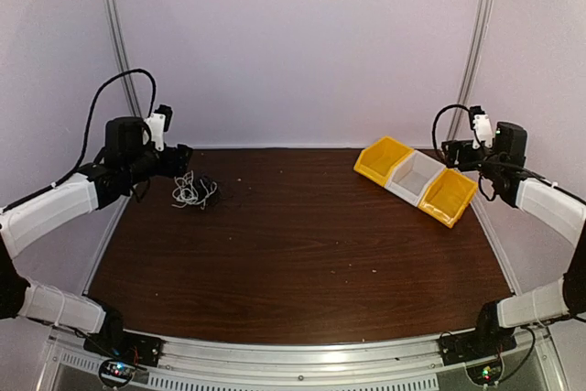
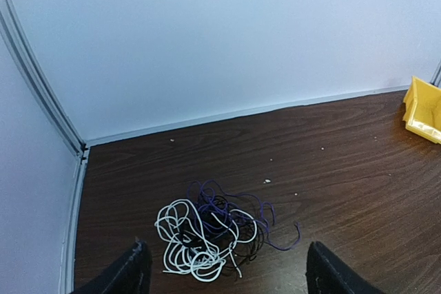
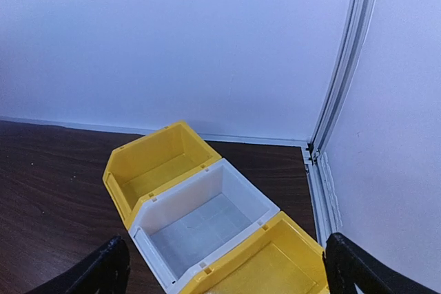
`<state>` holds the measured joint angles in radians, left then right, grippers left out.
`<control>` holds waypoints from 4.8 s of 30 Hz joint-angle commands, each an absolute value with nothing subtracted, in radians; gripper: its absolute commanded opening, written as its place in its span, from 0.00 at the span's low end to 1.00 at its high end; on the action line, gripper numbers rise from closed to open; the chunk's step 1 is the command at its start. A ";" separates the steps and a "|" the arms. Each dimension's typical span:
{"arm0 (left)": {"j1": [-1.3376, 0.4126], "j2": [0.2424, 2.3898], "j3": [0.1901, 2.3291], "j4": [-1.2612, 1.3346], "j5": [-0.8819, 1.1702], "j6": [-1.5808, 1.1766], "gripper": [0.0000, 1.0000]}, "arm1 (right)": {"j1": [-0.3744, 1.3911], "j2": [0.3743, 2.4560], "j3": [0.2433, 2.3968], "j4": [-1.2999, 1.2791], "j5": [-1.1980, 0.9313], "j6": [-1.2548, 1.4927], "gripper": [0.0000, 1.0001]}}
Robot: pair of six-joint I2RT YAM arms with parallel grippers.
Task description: Untangle the cables
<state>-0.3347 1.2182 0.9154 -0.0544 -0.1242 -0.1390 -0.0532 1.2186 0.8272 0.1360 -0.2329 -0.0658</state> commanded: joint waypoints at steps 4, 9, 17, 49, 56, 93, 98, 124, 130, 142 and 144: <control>-0.330 1.277 0.927 0.042 0.066 -0.179 0.79 | -0.081 1.228 0.951 0.116 -0.537 -0.091 1.00; -0.346 1.305 0.940 0.042 0.120 -0.195 0.79 | -0.038 1.361 1.157 -0.073 -0.523 -0.172 0.99; -0.371 1.345 0.949 0.070 0.204 -0.238 0.79 | 0.083 1.625 1.360 -0.299 -0.403 -0.267 0.89; -0.413 1.391 0.994 0.015 0.265 -0.219 0.79 | 0.160 2.074 1.565 -0.592 -0.258 -0.425 0.63; -0.413 1.392 0.999 0.014 0.288 -0.219 0.79 | 0.190 2.085 1.561 -0.602 -0.240 -0.451 0.53; -0.425 1.380 0.995 0.005 0.163 -0.213 0.80 | 0.743 1.801 1.195 -0.579 -0.109 -0.742 0.42; -0.425 1.391 1.005 -0.032 0.043 -0.214 0.81 | 0.734 1.672 1.260 -0.659 -0.138 -0.737 0.52; -0.273 2.021 1.424 -0.120 -0.286 -0.484 0.96 | 0.250 1.319 0.877 -0.238 -0.627 -0.512 0.68; -0.273 2.142 1.506 -0.143 -0.293 -0.495 0.96 | 0.250 1.329 0.887 -0.262 -0.657 -0.522 0.68; -0.428 1.917 1.145 -0.100 -0.096 -0.532 0.76 | 0.252 1.371 0.906 -0.292 -0.660 -0.540 0.68; -0.482 1.848 1.042 -0.087 -0.122 -0.588 0.71 | 0.252 1.369 0.912 -0.299 -0.671 -0.537 0.68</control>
<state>-0.3721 1.9678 1.1885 -0.1246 -0.1535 -0.5011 0.2554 1.3659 0.8684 -0.2768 -0.6338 -0.5301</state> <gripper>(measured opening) 0.745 0.681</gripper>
